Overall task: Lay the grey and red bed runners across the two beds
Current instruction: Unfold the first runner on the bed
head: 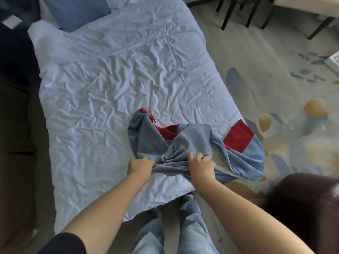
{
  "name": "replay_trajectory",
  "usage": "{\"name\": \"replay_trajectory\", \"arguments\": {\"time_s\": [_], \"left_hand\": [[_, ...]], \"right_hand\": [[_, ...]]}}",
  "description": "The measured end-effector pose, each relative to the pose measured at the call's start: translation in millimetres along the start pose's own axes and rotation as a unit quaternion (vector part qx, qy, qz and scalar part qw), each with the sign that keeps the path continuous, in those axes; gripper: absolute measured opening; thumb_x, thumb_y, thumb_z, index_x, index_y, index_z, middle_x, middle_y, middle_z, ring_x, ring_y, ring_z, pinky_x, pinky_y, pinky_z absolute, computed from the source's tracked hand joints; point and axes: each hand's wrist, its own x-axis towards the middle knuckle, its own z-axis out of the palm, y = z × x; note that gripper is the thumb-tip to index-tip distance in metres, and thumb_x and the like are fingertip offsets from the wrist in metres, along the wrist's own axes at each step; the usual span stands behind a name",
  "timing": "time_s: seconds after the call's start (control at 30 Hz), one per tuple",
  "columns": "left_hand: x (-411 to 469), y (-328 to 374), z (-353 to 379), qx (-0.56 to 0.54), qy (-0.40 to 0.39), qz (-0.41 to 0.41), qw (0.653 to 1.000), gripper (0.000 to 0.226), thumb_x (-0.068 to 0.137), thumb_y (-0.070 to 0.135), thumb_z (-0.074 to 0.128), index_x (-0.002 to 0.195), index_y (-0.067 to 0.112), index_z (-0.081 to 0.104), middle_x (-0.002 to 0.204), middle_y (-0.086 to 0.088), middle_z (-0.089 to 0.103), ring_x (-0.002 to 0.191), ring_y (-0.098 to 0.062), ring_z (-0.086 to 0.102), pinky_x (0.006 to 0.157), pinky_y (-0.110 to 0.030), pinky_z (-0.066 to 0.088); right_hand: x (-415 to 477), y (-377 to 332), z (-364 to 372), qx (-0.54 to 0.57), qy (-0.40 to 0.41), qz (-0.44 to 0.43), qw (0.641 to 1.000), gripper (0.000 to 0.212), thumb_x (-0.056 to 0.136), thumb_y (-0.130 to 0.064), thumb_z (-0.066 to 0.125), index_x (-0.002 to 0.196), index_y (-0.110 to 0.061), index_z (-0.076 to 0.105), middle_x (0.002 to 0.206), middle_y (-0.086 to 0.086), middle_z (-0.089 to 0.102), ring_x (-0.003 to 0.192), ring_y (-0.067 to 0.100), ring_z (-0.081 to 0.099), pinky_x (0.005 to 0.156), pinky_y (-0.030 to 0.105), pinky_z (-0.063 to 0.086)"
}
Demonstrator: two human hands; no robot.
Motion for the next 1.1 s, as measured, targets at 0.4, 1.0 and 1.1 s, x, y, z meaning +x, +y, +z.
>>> {"name": "replay_trajectory", "arguments": {"time_s": [0.4,1.0,1.1], "left_hand": [[-13.1,-13.9,29.5,0.049,0.083,0.074,0.993,0.05,0.097,0.027,0.061,0.142,0.041,0.045,0.13,0.003,0.064,0.117,-0.023,0.061,0.108,-0.038,0.033],[-7.3,1.2,44.8,0.084,-0.005,0.145,0.986,0.066,0.098,0.033,0.052,0.156,0.05,0.024,0.145,0.002,0.059,0.122,-0.026,0.063,0.088,-0.038,0.054],[-13.1,4.9,42.2,0.084,0.0,0.15,0.985,0.06,0.097,0.032,0.051,0.151,0.05,0.032,0.139,0.003,0.063,0.119,-0.025,0.064,0.083,-0.036,0.052]], "right_hand": [[-26.1,25.9,30.9,0.03,0.02,-0.082,0.996,0.062,0.096,-0.014,0.061,0.149,-0.015,0.029,0.135,0.019,0.044,0.129,0.043,0.046,0.087,0.041,0.054],[-45.6,35.3,54.0,0.107,-0.17,-0.062,0.978,0.098,0.097,-0.011,0.06,0.161,-0.025,-0.013,0.169,0.011,-0.012,0.155,0.032,-0.016,0.114,0.051,0.04],[-47.0,39.5,56.5,0.108,-0.151,-0.077,0.98,0.095,0.099,-0.014,0.057,0.16,-0.027,-0.014,0.165,0.012,0.02,0.152,0.032,0.018,0.107,0.049,0.046]]}}
